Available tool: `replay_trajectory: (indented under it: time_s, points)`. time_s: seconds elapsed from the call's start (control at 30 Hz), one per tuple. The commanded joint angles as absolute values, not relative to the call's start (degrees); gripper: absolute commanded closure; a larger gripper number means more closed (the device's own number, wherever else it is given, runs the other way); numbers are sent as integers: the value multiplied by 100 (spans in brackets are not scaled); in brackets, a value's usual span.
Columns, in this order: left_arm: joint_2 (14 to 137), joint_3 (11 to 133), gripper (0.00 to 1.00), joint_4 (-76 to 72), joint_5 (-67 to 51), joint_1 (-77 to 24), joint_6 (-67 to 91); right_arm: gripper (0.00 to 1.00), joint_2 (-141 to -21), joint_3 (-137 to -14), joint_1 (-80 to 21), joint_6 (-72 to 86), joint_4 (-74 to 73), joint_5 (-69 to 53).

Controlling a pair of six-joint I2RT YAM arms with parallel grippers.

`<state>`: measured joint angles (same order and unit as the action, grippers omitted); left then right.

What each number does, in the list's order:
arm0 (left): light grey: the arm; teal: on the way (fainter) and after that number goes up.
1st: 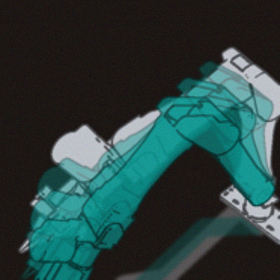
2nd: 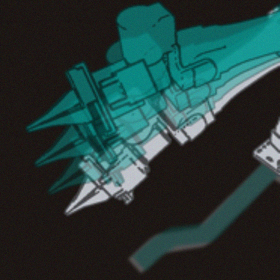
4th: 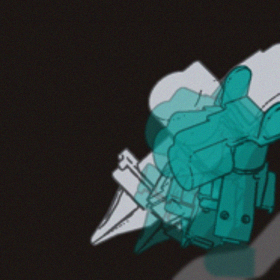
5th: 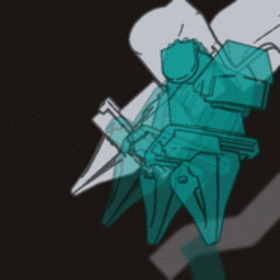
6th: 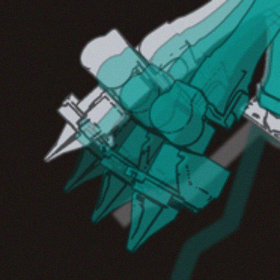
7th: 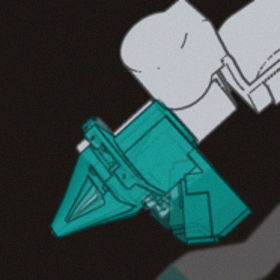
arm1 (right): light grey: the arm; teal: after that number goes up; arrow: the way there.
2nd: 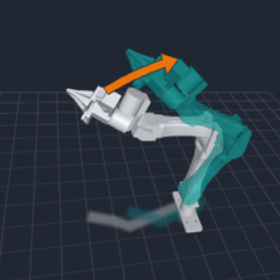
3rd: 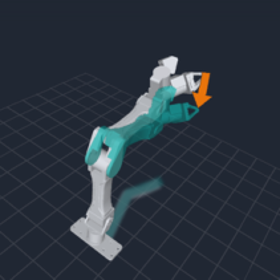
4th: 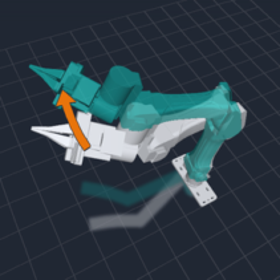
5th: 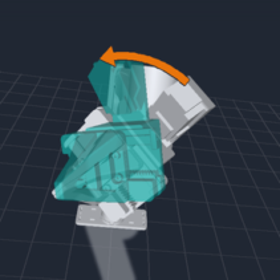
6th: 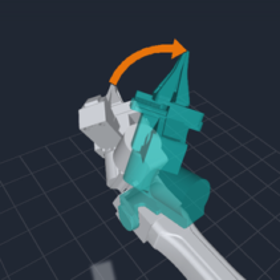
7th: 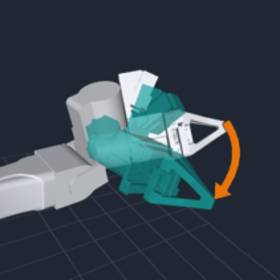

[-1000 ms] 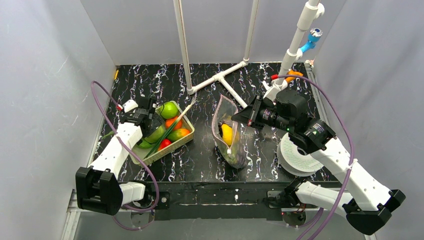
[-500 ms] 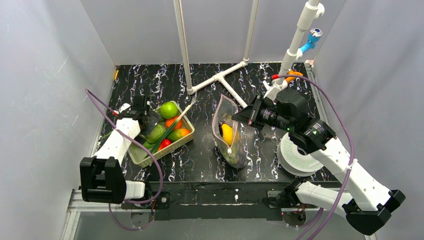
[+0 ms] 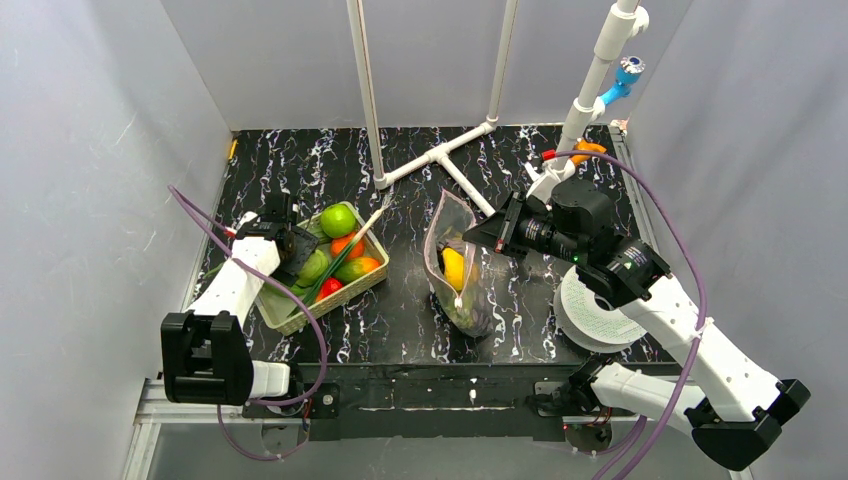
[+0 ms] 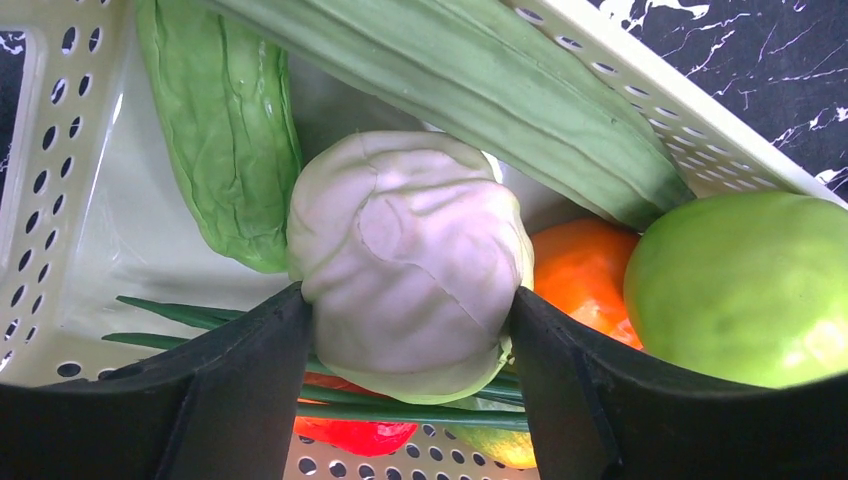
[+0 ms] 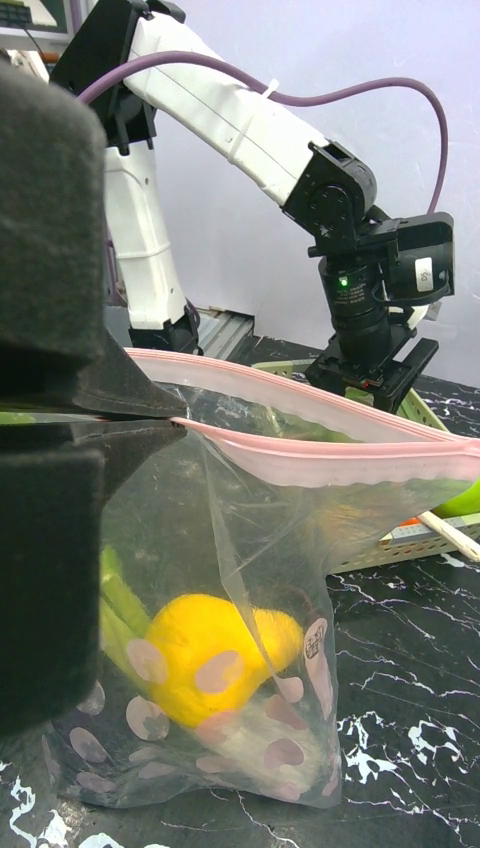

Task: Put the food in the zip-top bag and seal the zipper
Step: Pick up the fake vegetable from the bin.

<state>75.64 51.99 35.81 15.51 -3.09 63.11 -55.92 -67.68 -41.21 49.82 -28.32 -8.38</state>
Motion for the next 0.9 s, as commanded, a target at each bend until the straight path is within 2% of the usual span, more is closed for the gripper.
replay_trajectory:
  time_s: [0.0,0.3,0.53,0.63,0.73,0.8,0.87]
  points:
    - [7334,5163,42,3875,1780,-268,6397,99,-5500,-6785,-4070,5027,-2522,-897]
    - [6511,5621,50,4510,2589,-277,6143,99,-5535,-6768,-4061,5042,-2464,-978]
    - [6301,6307,54,4876,2114,-274,5603,99,-5530,-6750,-4054,5048,-2452,-1003]
    - [6285,6526,52,4188,562,-276,4728,99,-5515,-6750,-4052,5050,-2452,-1001]
    - [6312,6511,47,2957,-2462,-273,4139,99,-5509,-6750,-4052,5058,-2452,-1001]
    - [6325,6323,45,1702,-4126,-283,4628,99,-5506,-6758,-4052,5057,-2459,-1001]
    - [6307,6053,44,105,-5113,-348,5510,99,-5501,-6759,-4052,5050,-2469,-1002]
